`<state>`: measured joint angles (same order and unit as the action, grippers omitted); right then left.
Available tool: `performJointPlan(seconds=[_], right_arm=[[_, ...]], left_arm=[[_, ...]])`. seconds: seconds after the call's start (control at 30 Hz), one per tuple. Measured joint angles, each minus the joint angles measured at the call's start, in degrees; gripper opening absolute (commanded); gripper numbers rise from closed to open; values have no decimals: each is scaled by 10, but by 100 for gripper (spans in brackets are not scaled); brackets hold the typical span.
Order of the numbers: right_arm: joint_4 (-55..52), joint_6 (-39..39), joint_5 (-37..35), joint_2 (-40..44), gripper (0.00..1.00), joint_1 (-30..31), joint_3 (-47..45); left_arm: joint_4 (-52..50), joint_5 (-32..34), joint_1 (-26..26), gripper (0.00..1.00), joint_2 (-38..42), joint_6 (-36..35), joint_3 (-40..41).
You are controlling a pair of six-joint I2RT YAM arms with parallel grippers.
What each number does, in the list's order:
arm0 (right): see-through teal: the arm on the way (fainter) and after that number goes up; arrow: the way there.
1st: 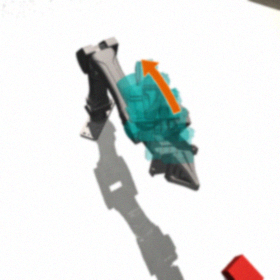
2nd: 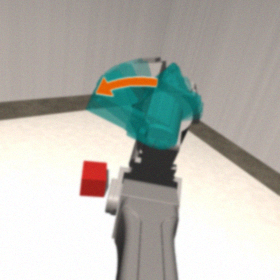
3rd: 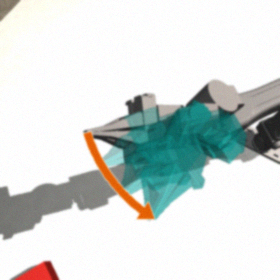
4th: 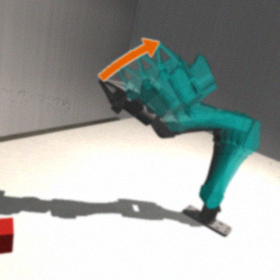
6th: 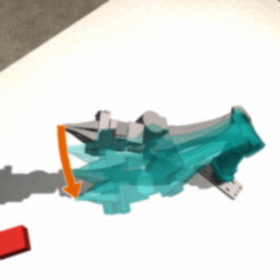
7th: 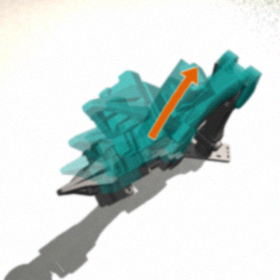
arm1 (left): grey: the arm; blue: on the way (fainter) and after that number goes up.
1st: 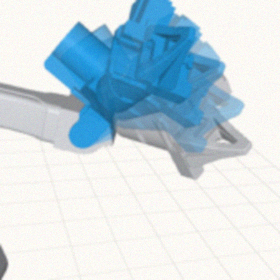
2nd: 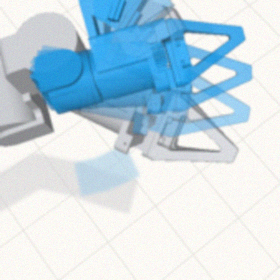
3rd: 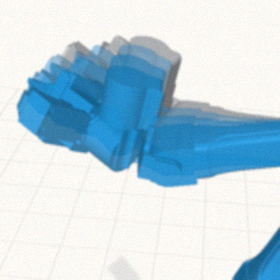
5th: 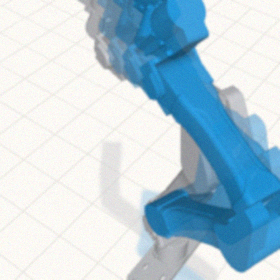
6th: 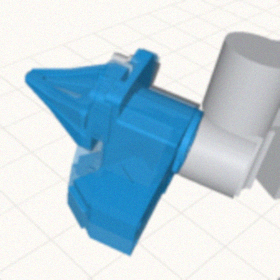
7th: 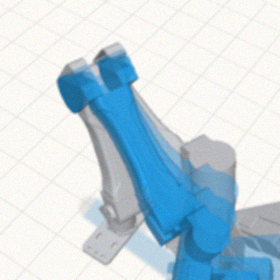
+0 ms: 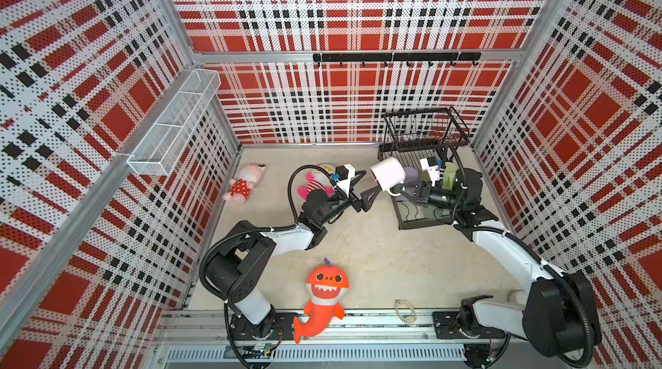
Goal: Load cups into a dish rack
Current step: Place the cup upside down at the dish rack.
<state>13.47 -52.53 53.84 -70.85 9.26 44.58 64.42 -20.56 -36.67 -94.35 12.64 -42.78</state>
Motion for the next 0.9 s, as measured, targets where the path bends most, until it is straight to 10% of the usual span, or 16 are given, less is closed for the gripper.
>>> performJointPlan(seconds=[0.9], right_arm=[[-353, 320, -358, 29, 0, 20, 27]], left_arm=[[-170, 86, 13, 90, 105, 12, 24]])
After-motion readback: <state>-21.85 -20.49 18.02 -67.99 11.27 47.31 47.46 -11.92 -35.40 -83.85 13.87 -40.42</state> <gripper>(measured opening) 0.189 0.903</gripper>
